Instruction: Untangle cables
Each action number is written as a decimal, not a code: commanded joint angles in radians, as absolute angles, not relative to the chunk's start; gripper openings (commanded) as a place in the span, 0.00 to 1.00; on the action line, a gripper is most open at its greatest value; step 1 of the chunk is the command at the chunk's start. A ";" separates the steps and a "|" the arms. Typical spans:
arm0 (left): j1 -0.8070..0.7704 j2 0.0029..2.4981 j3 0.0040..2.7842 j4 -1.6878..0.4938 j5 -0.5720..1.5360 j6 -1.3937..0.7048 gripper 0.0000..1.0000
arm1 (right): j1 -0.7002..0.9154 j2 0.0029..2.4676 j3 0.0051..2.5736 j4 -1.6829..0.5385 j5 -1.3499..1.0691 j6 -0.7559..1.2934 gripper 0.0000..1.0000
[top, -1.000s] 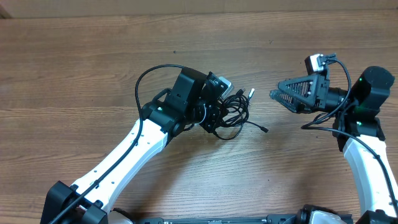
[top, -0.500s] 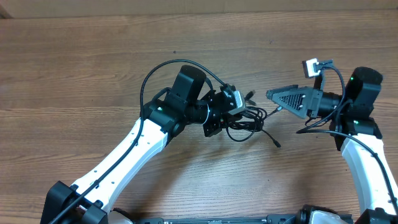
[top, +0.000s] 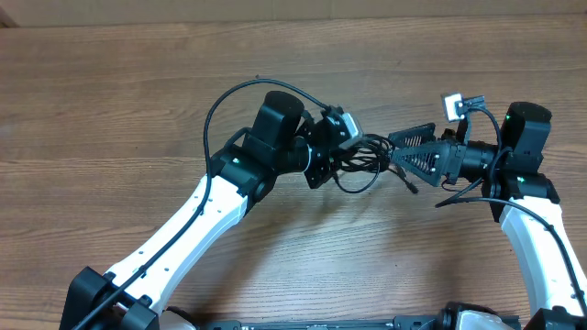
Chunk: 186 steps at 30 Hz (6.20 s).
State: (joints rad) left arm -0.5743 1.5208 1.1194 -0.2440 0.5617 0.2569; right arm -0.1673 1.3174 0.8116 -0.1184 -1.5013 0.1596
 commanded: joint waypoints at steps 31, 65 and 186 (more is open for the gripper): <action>-0.571 1.520 1.126 -0.273 0.713 -0.201 0.04 | -0.028 1.320 0.819 -0.243 -0.987 0.096 0.92; -0.577 1.520 1.126 -0.367 0.682 -0.143 0.04 | 0.013 1.318 0.819 -0.200 -1.178 -0.143 0.97; -0.574 1.520 1.126 -0.423 0.099 -0.101 0.04 | 0.131 1.319 0.820 -0.298 -1.570 -0.410 0.04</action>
